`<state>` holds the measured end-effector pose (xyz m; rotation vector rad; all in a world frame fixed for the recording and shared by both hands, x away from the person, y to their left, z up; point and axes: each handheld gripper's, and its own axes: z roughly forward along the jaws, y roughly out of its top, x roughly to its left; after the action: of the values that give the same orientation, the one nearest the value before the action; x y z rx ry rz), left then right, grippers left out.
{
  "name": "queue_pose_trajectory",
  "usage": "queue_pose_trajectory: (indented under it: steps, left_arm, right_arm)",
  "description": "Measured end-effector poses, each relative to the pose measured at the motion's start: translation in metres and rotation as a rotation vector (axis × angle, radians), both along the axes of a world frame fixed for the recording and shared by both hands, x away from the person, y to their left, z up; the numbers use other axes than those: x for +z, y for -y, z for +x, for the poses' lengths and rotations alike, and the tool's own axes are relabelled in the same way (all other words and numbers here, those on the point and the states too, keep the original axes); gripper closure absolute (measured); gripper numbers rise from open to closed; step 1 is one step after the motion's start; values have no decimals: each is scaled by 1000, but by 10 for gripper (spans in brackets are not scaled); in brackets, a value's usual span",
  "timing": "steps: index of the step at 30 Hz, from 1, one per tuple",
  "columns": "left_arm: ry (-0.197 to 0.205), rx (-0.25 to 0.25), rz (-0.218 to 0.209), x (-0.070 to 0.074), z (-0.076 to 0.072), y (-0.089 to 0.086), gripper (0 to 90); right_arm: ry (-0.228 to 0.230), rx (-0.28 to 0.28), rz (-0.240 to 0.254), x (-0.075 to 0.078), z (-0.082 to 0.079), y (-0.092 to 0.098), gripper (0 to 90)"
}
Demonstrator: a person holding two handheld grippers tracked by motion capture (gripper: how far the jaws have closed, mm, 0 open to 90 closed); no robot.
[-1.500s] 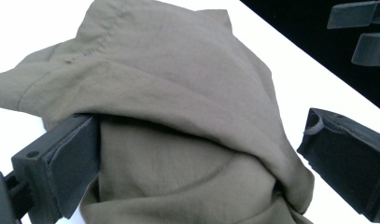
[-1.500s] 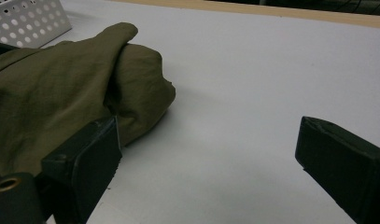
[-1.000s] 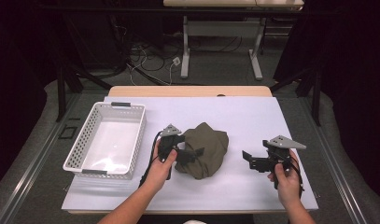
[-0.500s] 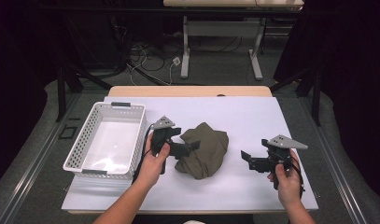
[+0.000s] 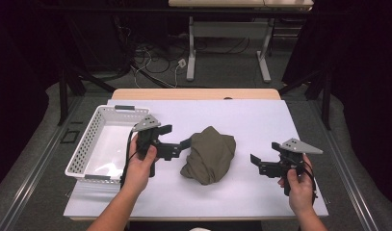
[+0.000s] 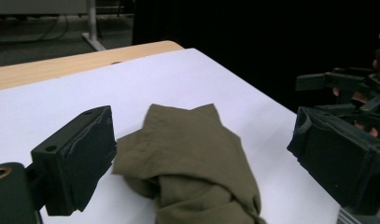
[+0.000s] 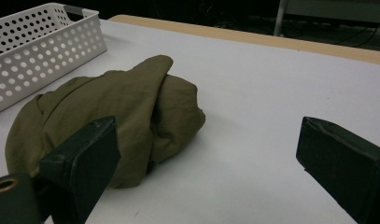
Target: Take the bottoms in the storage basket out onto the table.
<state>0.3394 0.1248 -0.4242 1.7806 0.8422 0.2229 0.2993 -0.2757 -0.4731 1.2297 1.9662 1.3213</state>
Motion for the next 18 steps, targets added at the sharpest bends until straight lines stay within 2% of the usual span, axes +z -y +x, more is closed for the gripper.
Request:
queue_pose_trajectory:
  steps: [3,4,7,8,9,13,16,17,18]
  left_arm:
    - [8,12,16,2,-4,-9,65]
    - [28,30,30,4,-8,-17,65]
    - [46,49,37,5,-12,-25,64]
    - [59,62,31,5,-16,-33,64]
    - [61,72,15,5,-18,-37,64]
    - [64,91,-2,2,-22,-49,64]
    - [75,116,-33,-5,-26,-67,62]
    - [75,116,-33,-5,-26,-67,61]
    - [72,128,-37,-9,-26,-75,61]
  right_arm:
    - [3,4,3,2,-1,-1,57]
    - [7,9,7,3,-2,-2,57]
    - [2,14,5,5,-3,-2,58]
    - [12,16,4,6,-4,-3,57]
    - [11,16,9,7,-5,-3,57]
    - [12,21,10,8,-6,-3,57]
    - [12,20,10,7,-5,-4,58]
    - [12,20,10,7,-5,-4,58]
    - [5,19,5,7,-5,-3,58]
